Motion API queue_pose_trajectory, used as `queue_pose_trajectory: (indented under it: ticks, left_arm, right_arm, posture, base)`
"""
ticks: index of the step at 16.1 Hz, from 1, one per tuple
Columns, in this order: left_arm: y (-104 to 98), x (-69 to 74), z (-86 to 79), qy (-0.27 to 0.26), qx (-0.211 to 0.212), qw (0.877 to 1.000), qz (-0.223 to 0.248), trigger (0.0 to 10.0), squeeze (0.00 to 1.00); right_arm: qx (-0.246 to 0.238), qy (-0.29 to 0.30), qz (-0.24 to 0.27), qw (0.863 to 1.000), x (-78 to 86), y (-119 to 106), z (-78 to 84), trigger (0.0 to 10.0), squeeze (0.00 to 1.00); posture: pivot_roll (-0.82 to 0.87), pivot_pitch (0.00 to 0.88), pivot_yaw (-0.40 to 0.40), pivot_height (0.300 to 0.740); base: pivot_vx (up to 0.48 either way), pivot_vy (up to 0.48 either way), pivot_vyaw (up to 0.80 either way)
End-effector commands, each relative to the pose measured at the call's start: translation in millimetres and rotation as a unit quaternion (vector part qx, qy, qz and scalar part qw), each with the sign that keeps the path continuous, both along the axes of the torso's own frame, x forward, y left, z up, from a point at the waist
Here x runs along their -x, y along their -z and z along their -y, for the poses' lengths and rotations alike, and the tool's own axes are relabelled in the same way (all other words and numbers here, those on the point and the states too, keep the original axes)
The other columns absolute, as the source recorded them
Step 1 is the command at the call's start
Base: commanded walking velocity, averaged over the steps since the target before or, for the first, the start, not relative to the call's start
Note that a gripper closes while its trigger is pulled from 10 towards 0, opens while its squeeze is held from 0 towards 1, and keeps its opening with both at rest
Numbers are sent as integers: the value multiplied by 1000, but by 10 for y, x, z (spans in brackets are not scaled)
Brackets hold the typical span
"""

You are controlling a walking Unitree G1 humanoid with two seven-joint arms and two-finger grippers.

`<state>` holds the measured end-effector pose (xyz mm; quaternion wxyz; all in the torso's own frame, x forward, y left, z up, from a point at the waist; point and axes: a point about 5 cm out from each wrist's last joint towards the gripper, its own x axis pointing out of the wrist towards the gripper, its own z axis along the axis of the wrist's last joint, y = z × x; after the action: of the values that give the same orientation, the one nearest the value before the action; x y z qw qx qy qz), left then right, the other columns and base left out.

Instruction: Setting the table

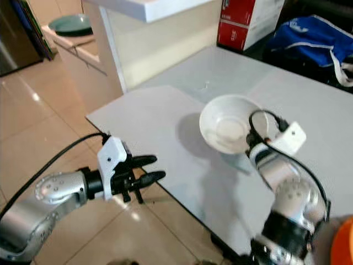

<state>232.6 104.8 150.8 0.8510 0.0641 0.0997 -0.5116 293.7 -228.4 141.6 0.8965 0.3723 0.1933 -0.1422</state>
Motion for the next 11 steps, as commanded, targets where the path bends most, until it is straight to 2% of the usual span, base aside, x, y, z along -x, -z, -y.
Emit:
queue_pose_trajectory:
  ticks: [1,5,6,7,11]
  left_arm:
    - [-63,18,9,14,2,1000,7,10000,0]
    - [-64,38,10,9,5,1000,6,10000,0]
    - [-69,34,6,7,6,1000,6,10000,0]
    - [-72,31,3,6,6,1000,6,10000,0]
    - [-72,37,2,4,6,1000,7,10000,0]
  right_arm:
    - [14,16,-4,1000,-35,-30,65,10000,0]
    - [26,31,-24,999,-89,11,116,10000,0]
    - [19,43,-28,999,-108,23,135,10000,157]
    - [13,46,-31,998,-121,35,138,10000,1000]
    - [10,55,-39,998,-127,32,169,10000,1000]
  posture:
    - [5,28,28,740]
    - [12,26,15,740]
    - [13,25,14,740]
    - [15,21,11,740]
    - [13,18,10,740]
  base:
    - [0,0,0]
    - [0,0,0]
    - [0,0,0]
    - [0,0,0]
    - [0,0,0]
